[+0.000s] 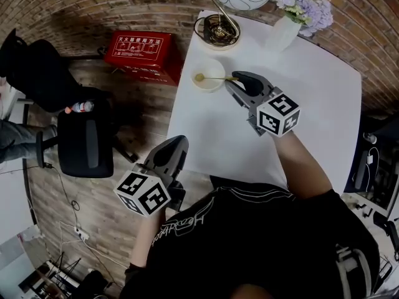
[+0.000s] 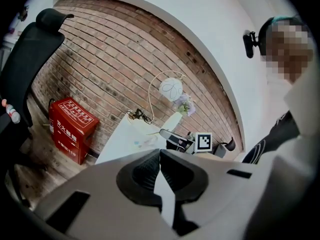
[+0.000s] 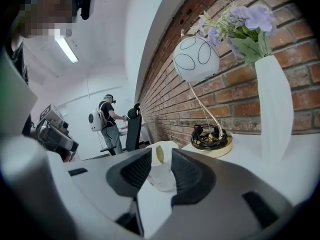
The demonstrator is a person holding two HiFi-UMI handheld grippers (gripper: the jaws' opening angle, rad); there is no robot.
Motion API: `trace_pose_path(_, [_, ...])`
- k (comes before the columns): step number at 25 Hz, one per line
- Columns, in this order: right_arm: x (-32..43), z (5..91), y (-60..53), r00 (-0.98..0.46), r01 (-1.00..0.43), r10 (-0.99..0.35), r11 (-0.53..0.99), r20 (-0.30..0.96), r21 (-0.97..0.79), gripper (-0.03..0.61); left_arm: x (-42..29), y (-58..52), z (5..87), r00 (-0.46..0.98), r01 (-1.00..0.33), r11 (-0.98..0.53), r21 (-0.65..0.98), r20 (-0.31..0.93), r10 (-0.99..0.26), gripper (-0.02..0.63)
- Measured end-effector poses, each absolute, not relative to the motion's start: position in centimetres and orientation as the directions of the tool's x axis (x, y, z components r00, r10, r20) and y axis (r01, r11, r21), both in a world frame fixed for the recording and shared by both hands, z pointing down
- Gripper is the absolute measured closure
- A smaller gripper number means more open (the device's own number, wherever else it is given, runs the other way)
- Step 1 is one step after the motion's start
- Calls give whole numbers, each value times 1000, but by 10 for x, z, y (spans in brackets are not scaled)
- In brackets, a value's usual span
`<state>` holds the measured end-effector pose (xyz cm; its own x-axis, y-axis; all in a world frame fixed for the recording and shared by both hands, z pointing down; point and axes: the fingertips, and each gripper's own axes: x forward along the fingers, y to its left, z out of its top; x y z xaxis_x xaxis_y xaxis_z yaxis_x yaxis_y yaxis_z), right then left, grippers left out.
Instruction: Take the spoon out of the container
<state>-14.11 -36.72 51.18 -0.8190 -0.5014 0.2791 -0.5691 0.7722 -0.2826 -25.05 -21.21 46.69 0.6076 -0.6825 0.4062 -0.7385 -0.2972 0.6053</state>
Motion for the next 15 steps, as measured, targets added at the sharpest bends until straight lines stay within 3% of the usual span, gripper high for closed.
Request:
trace_pose_path(5, [-144,510,-365,-816,-573,-502,768,286,-286,546,-258,-210,466,593,-745,-279,606,411,-693,609])
trace_pose_path(15, [-144,508,-367,-806,-587,-519,764,285,-268,558,-270,-205,473,570,-747,-239,621,411,-711,609])
